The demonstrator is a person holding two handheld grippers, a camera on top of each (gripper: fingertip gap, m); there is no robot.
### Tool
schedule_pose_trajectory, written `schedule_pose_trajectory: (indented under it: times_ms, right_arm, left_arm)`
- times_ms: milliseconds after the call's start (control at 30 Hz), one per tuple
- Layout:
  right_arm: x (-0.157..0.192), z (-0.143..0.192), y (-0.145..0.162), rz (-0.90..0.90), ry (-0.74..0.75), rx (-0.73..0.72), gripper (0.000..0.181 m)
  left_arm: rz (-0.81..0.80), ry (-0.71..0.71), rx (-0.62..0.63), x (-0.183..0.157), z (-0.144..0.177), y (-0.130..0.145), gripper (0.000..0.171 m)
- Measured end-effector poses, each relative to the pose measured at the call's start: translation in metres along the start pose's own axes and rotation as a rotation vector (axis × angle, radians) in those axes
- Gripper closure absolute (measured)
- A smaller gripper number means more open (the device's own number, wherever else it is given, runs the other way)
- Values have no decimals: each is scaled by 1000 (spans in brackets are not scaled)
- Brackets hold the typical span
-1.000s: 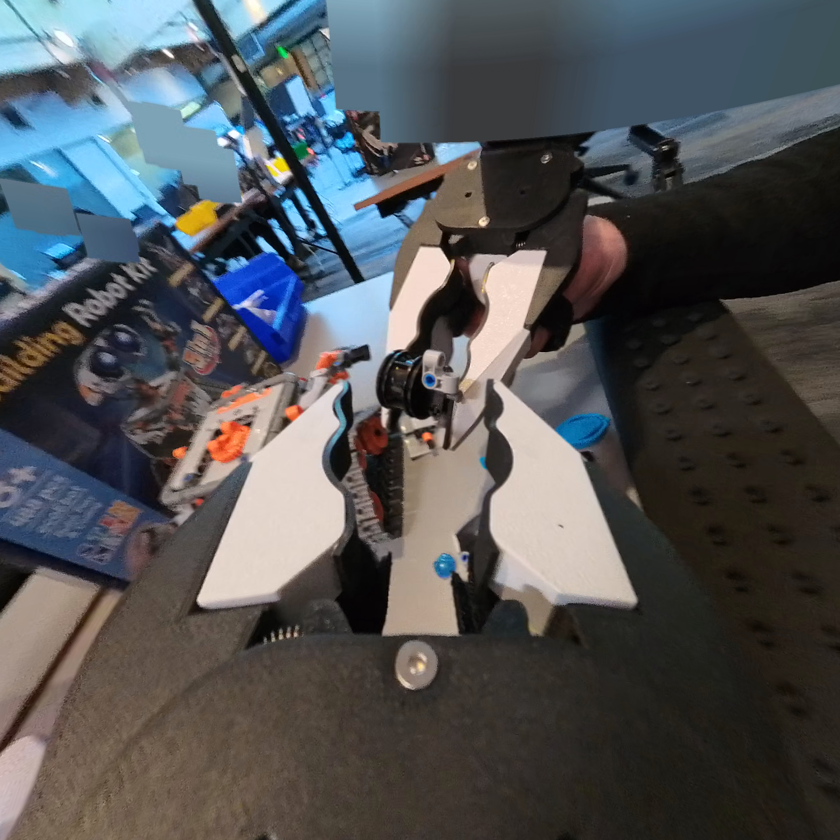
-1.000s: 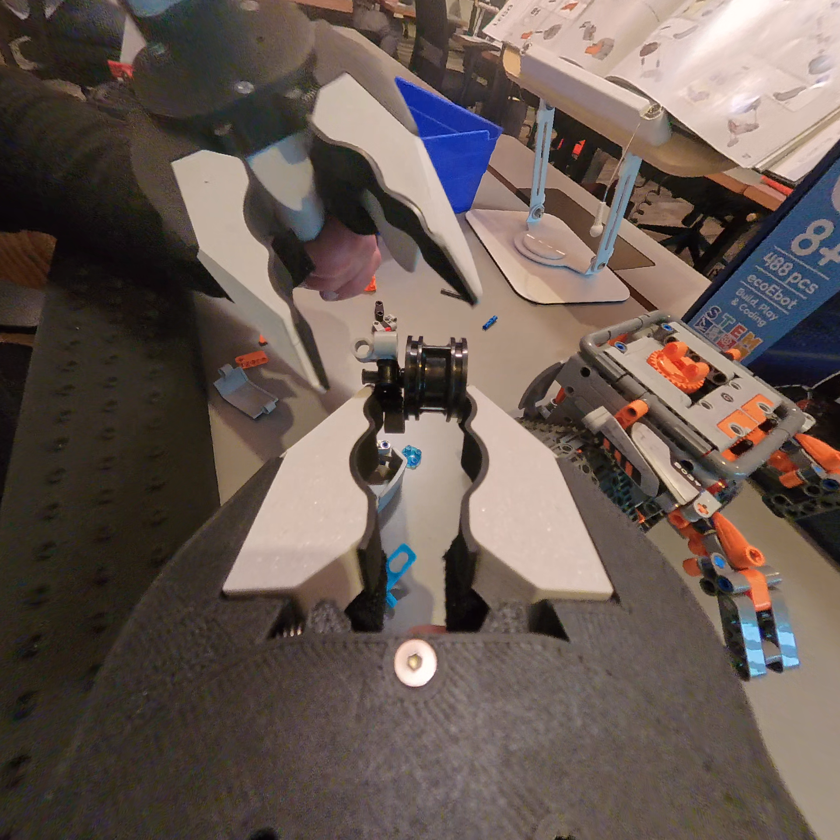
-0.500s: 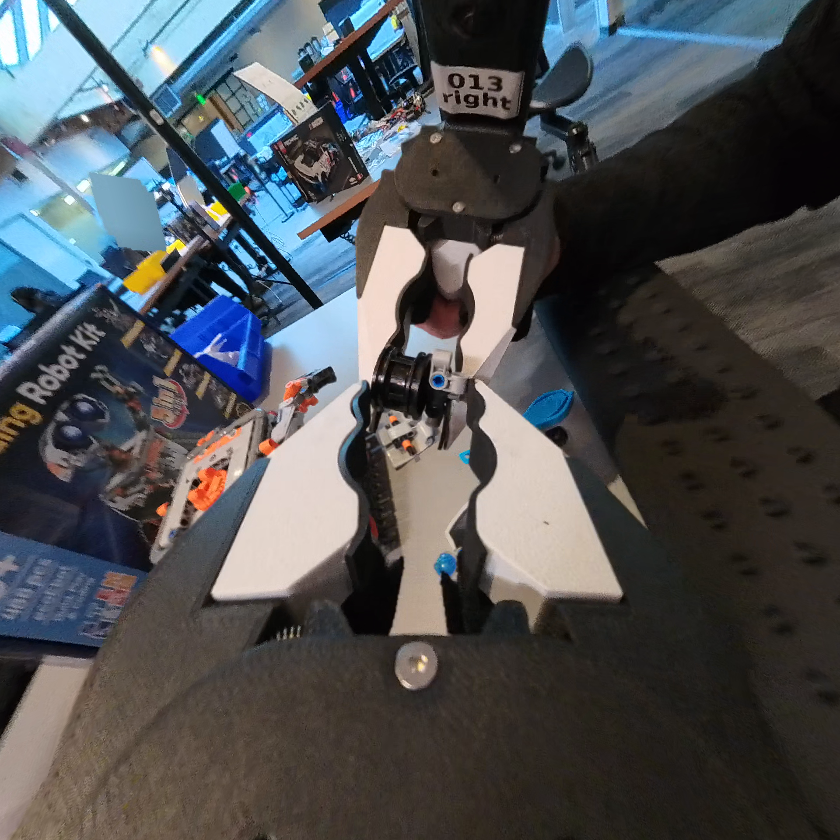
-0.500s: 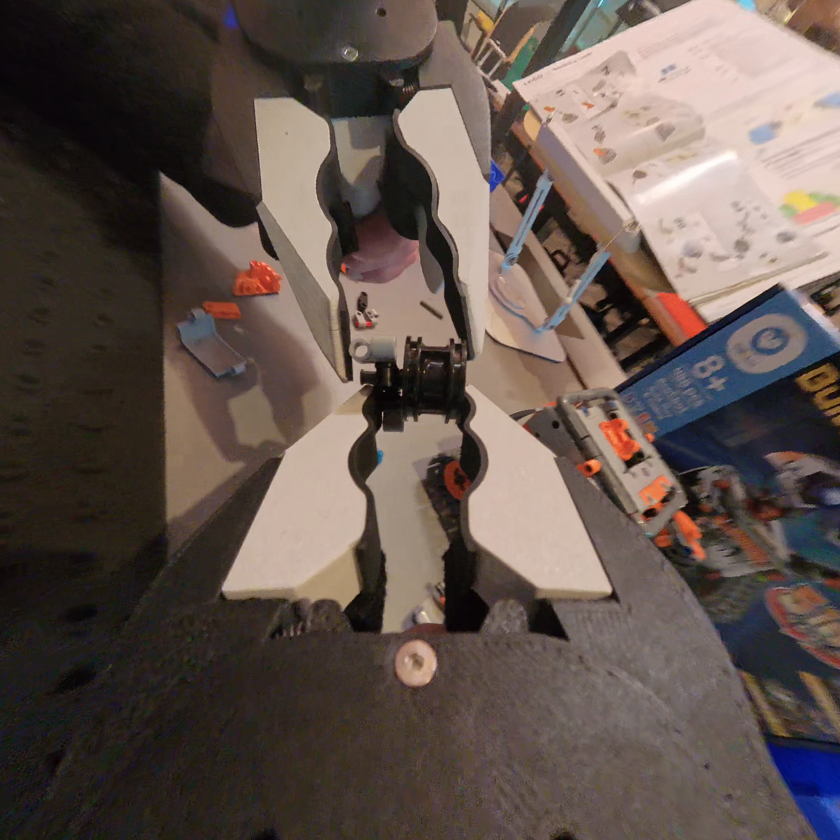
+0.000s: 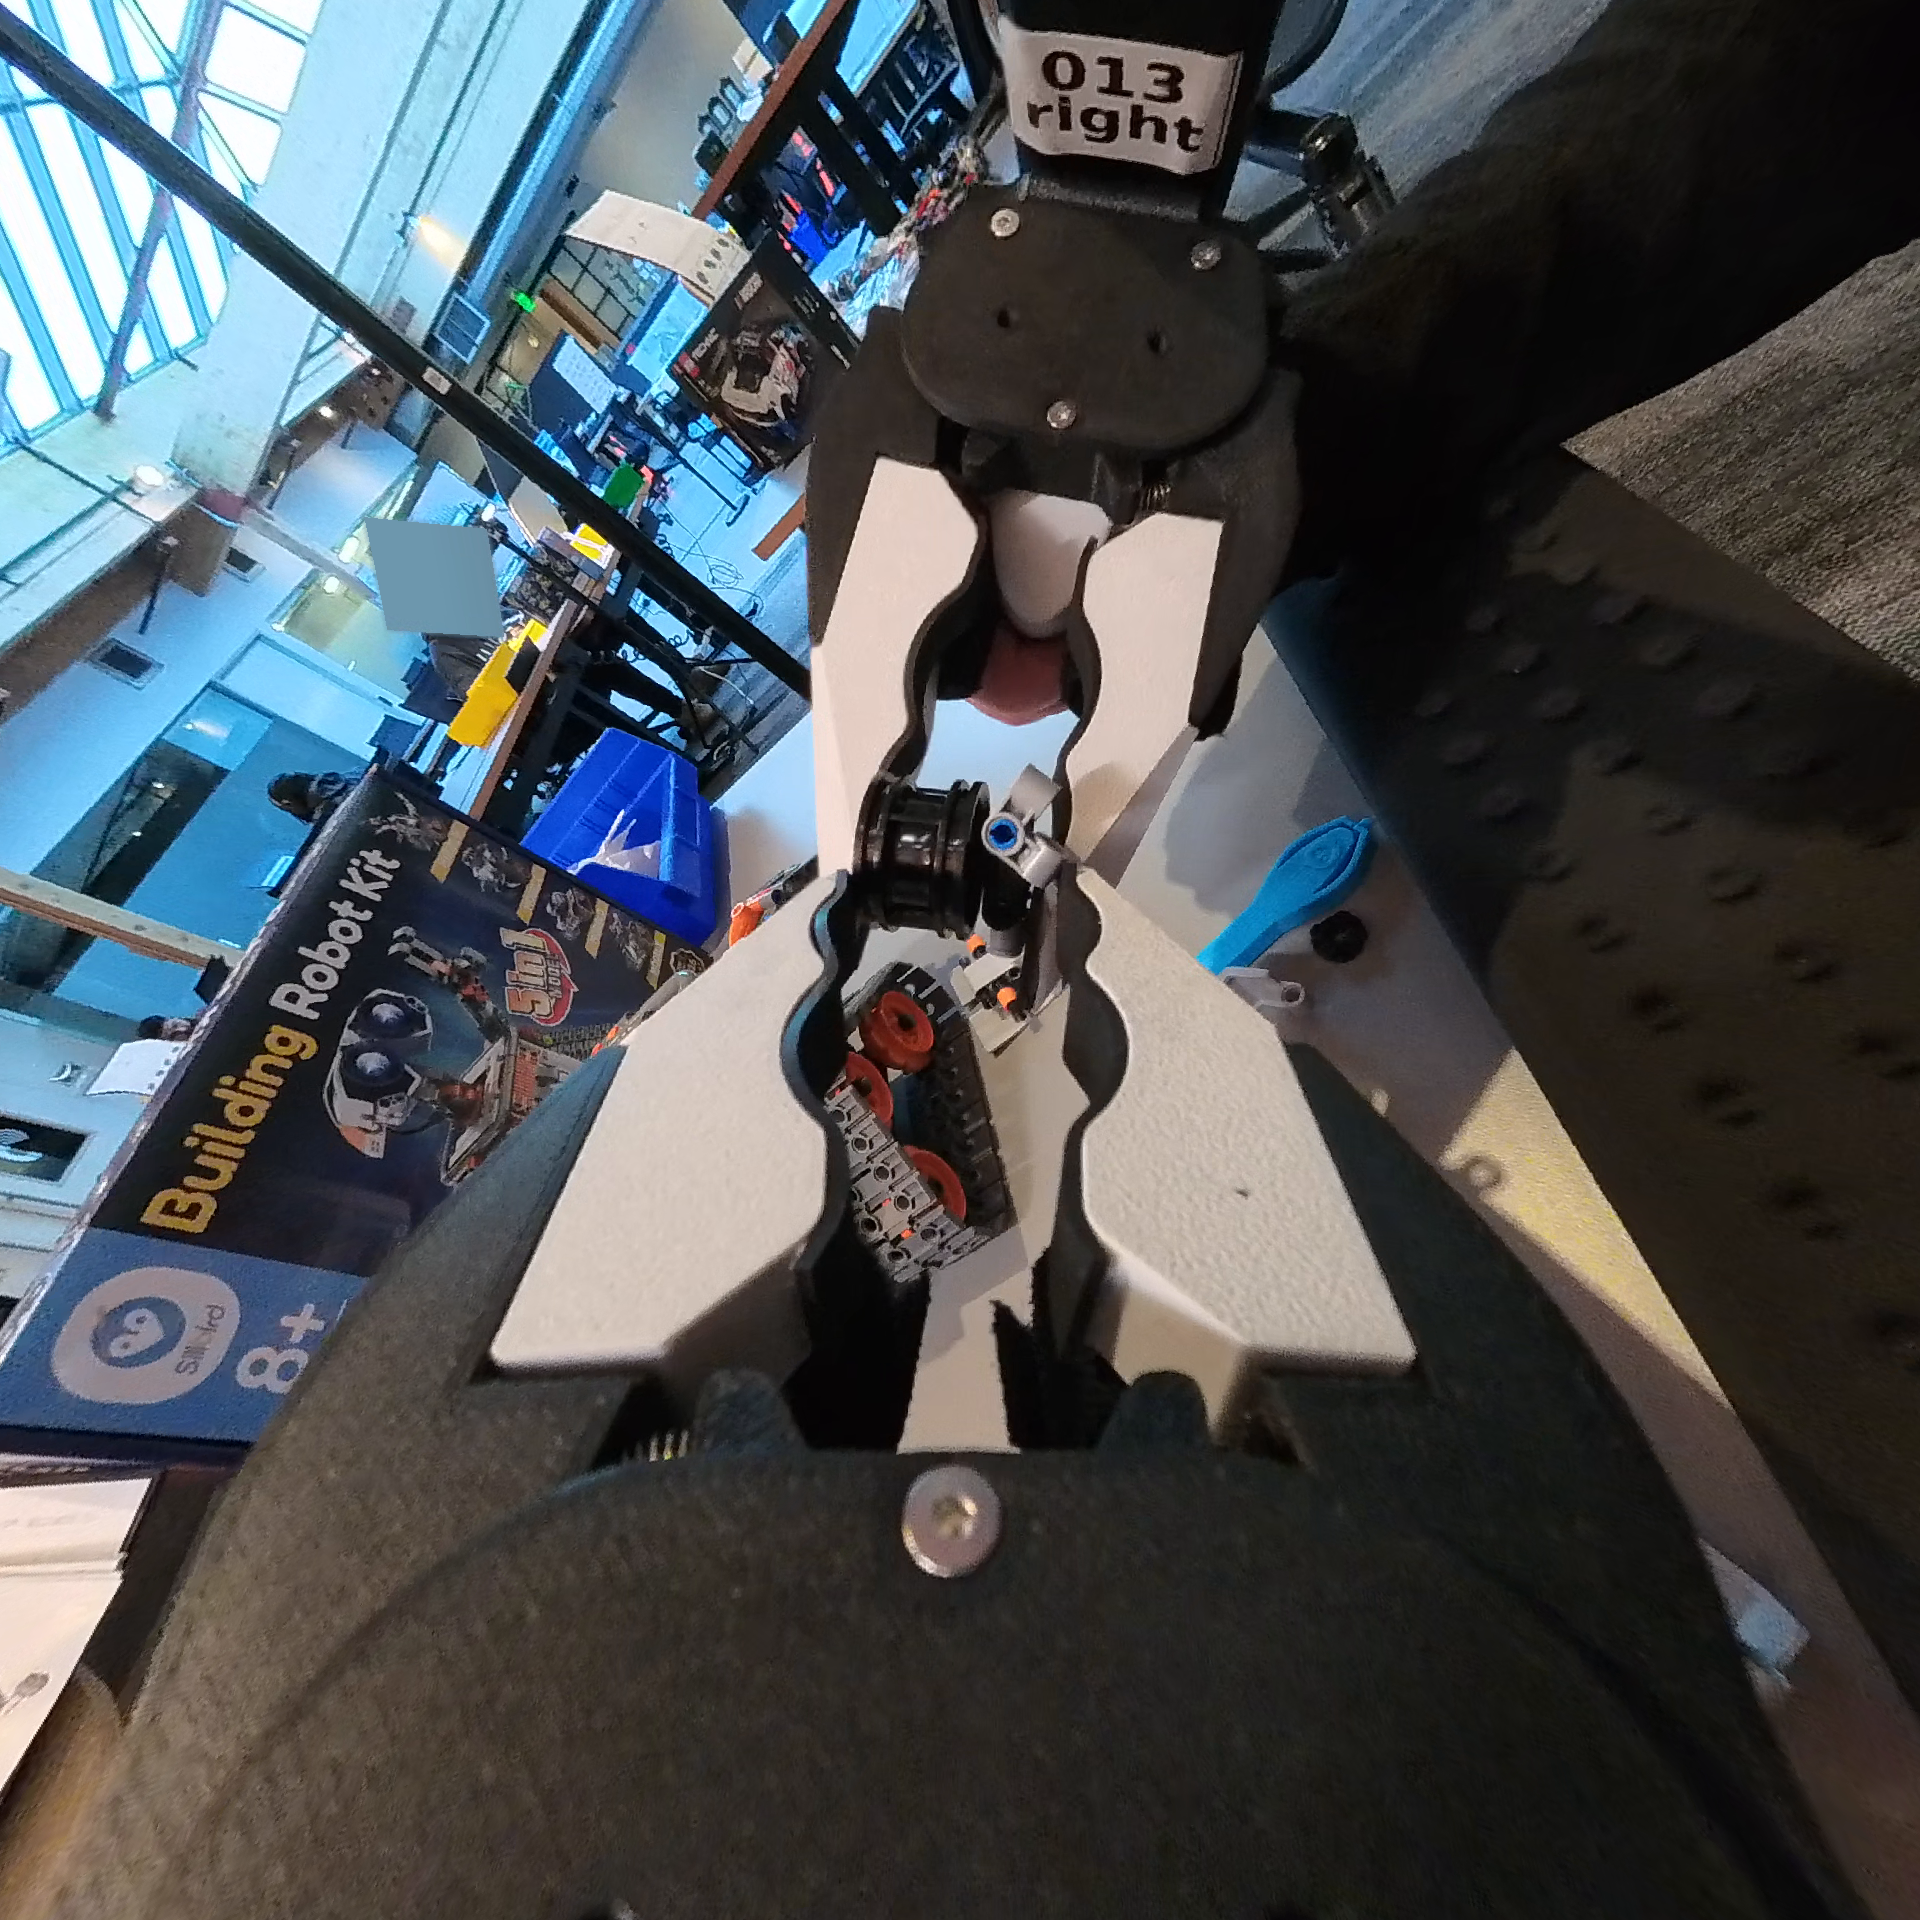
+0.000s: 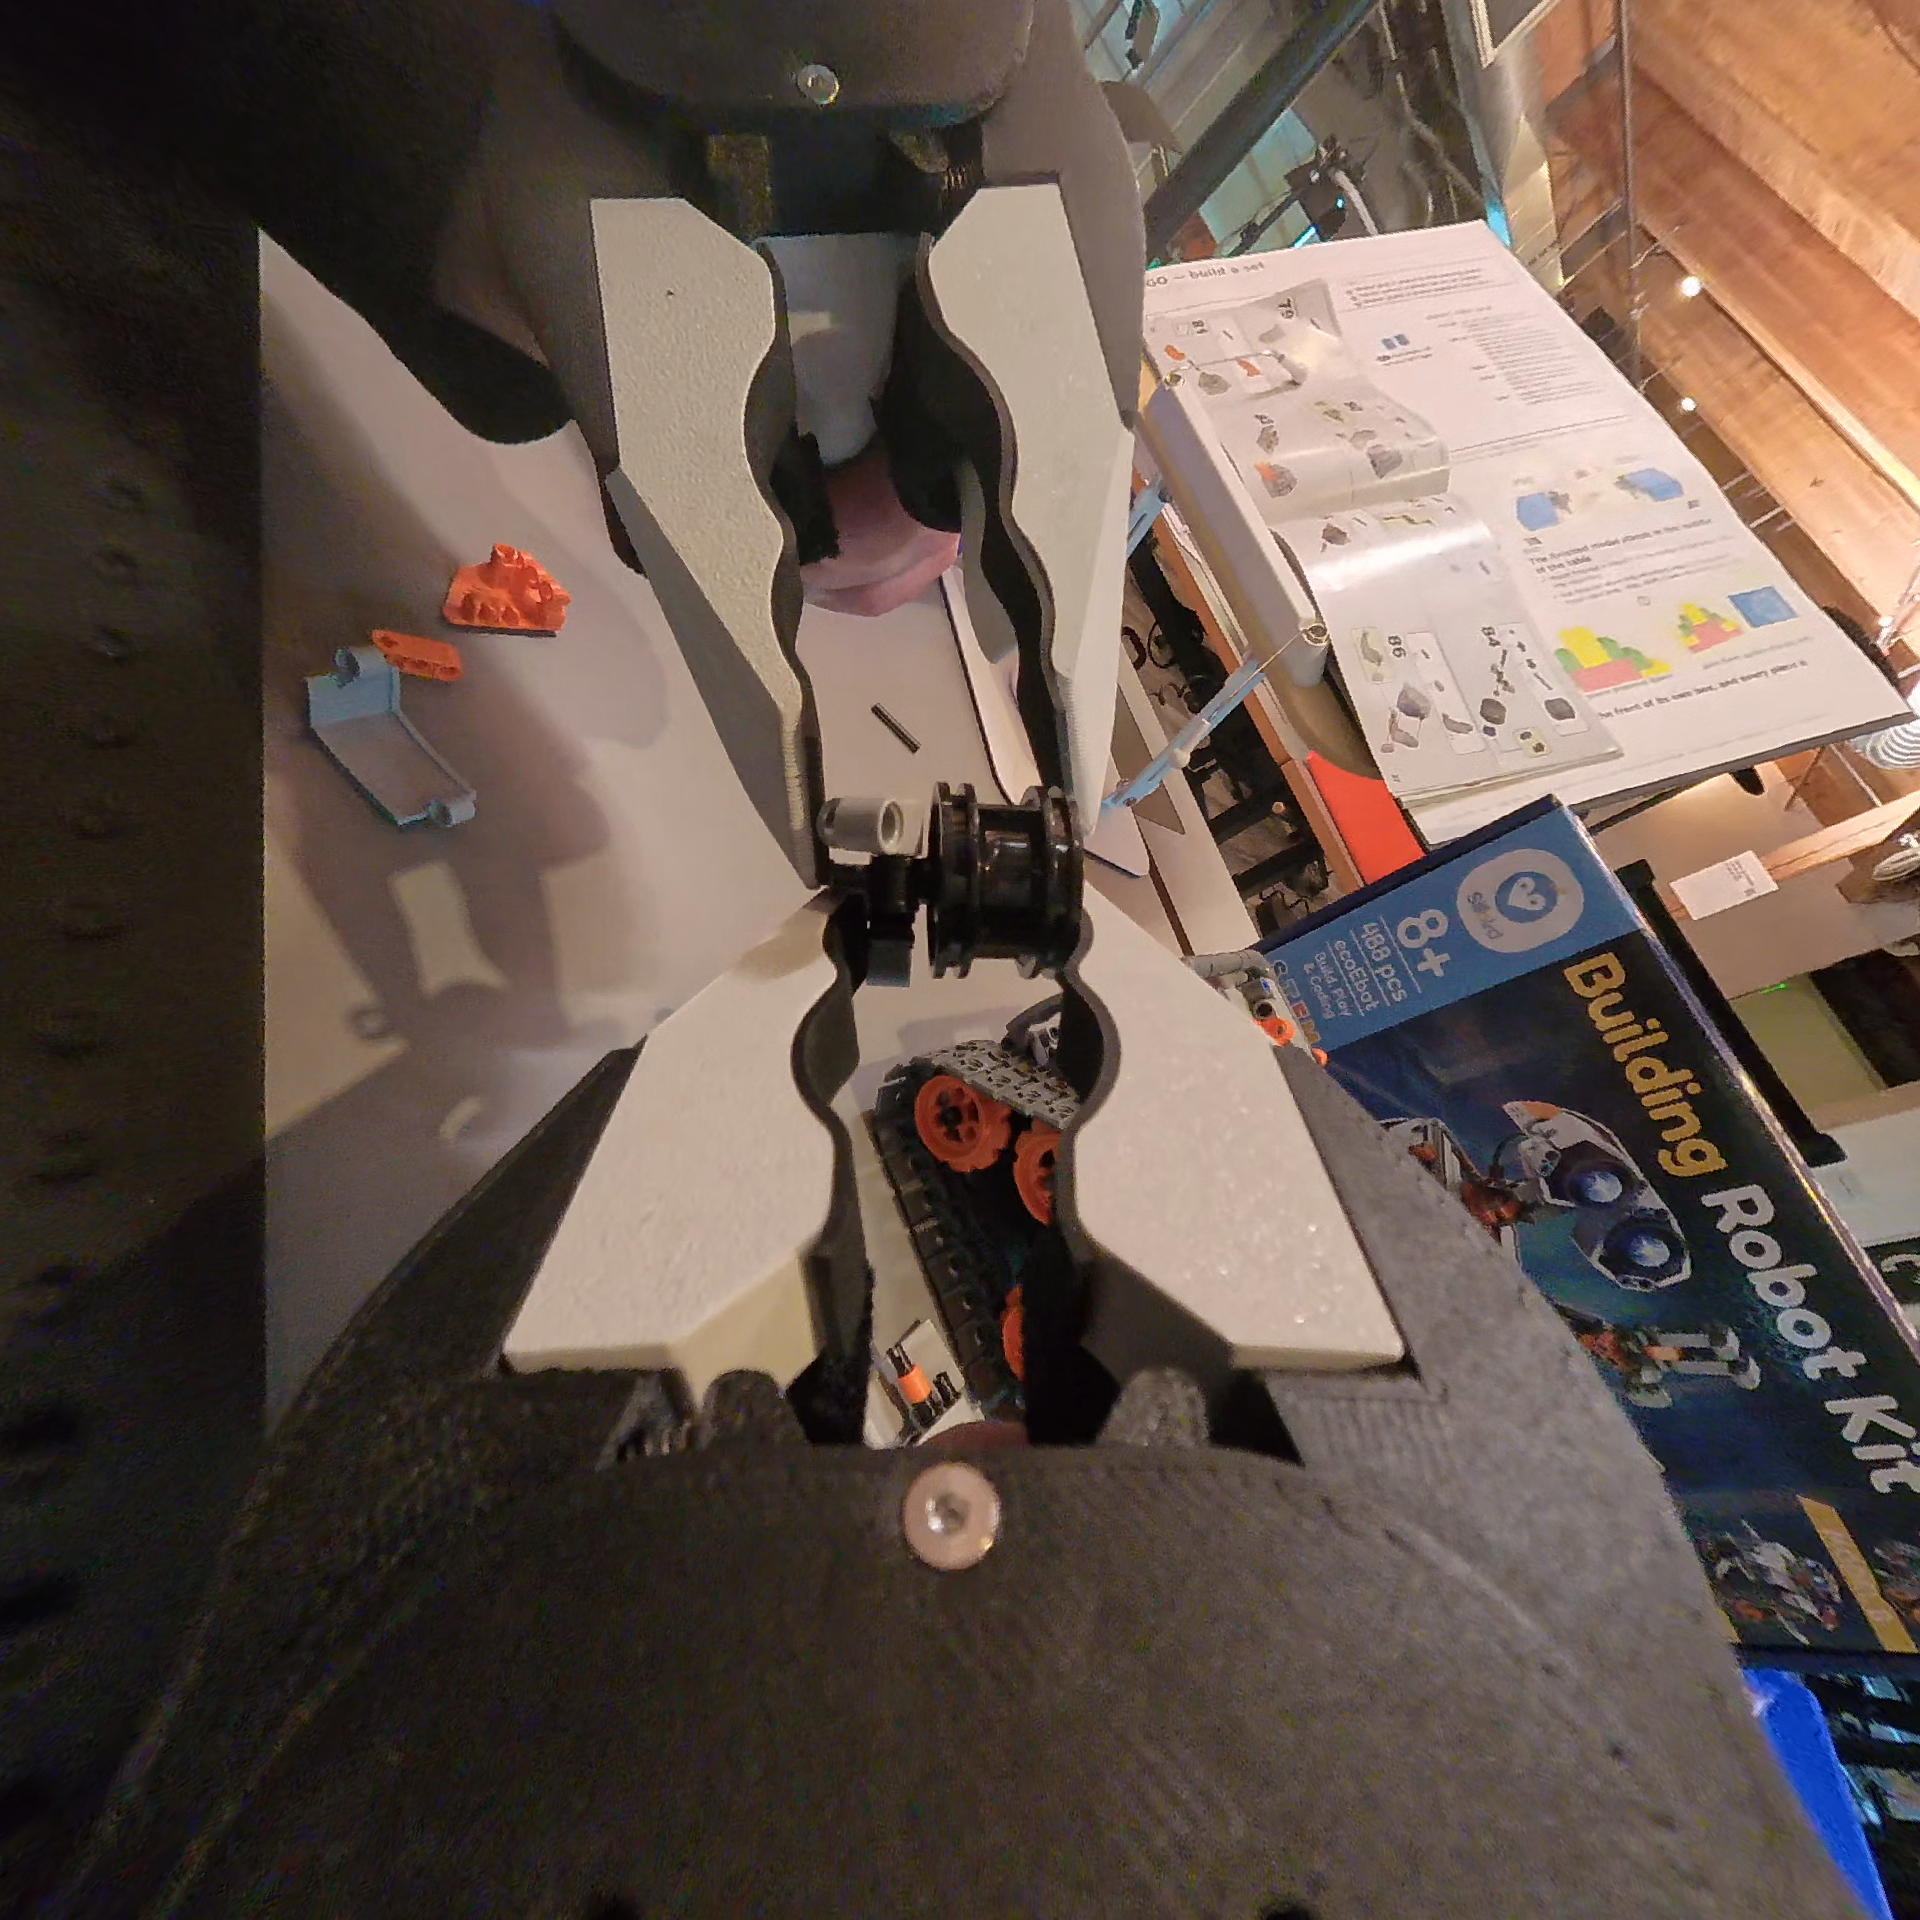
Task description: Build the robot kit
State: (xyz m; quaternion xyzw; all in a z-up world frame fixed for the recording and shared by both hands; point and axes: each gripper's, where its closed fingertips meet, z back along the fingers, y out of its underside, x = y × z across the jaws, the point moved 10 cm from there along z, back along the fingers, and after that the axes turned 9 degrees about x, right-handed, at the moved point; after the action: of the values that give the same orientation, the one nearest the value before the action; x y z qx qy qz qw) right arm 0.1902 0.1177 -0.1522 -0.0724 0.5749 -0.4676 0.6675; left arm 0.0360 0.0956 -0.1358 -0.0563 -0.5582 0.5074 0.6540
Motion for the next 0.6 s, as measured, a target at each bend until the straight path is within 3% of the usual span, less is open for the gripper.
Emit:
schedule_pose_trajectory:
  times_ms: [600]
  right_arm:
    - [-1, 0, 2, -32, -87, 56, 153]
  left_arm:
    - [122, 72, -1, -1, -6, 3, 137]
